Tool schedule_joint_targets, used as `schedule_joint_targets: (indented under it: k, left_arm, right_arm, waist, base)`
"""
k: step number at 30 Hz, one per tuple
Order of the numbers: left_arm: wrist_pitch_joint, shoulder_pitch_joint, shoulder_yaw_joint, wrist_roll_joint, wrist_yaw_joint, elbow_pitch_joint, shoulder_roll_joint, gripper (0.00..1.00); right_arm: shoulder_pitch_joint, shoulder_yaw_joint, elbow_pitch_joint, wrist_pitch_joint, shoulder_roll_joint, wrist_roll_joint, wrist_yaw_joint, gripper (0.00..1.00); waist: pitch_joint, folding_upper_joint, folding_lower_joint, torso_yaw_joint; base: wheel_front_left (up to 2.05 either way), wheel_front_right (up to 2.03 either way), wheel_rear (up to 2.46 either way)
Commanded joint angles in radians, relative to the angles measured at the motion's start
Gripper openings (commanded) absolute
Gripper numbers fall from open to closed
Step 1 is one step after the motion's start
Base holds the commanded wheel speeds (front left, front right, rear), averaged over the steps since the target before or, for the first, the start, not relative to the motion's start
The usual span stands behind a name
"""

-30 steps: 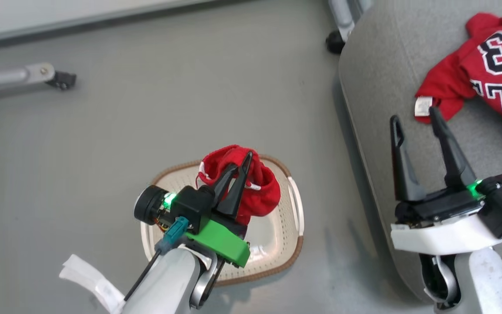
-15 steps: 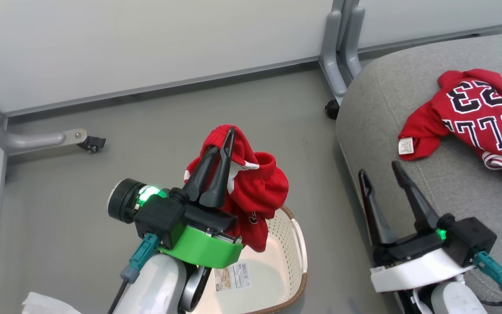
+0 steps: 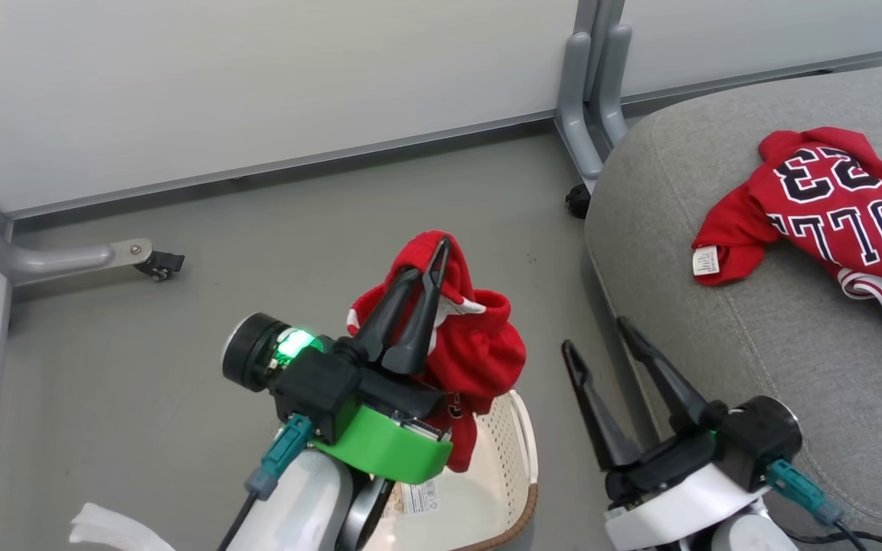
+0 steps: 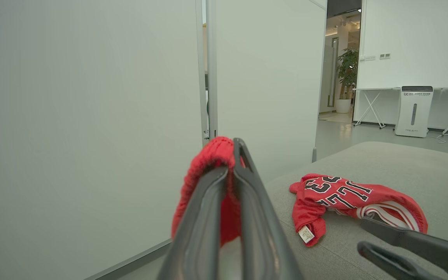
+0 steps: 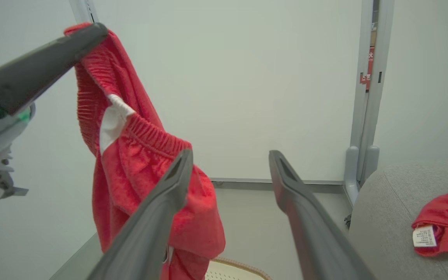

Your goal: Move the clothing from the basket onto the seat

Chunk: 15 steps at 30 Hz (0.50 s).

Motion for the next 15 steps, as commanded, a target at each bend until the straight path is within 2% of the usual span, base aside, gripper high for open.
schedule_joint_targets:
  k: [1, 11, 15]
  left_arm:
    - [0.000, -0.021, -0.009, -0.007, 0.004, 0.004, -0.001, 0.00]
    - [0.000, -0.065, -0.112, -0.040, -0.001, 0.009, -0.001, 0.00]
    - [0.000, -0.087, -0.157, -0.075, 0.007, -0.023, 0.000, 0.00]
  right_arm:
    - [-0.015, 0.017, -0.002, 0.000, -0.006, 0.003, -0.001, 1.00]
    - [-0.099, 0.129, 0.002, 0.000, -0.017, -0.034, -0.001, 1.00]
    - [-0.122, 0.116, 0.047, 0.000, -0.017, -0.078, -0.001, 1.00]
  waist:
    - [0.003, 0.0000, 0.0001, 0.004]
    - [0.011, 0.0000, 0.0001, 0.018]
    - [0.018, 0.0000, 0.0001, 0.028]
  base:
    - [0.00, 0.00, 0.00]
    - [0.00, 0.00, 0.00]
    - [0.00, 0.00, 0.00]
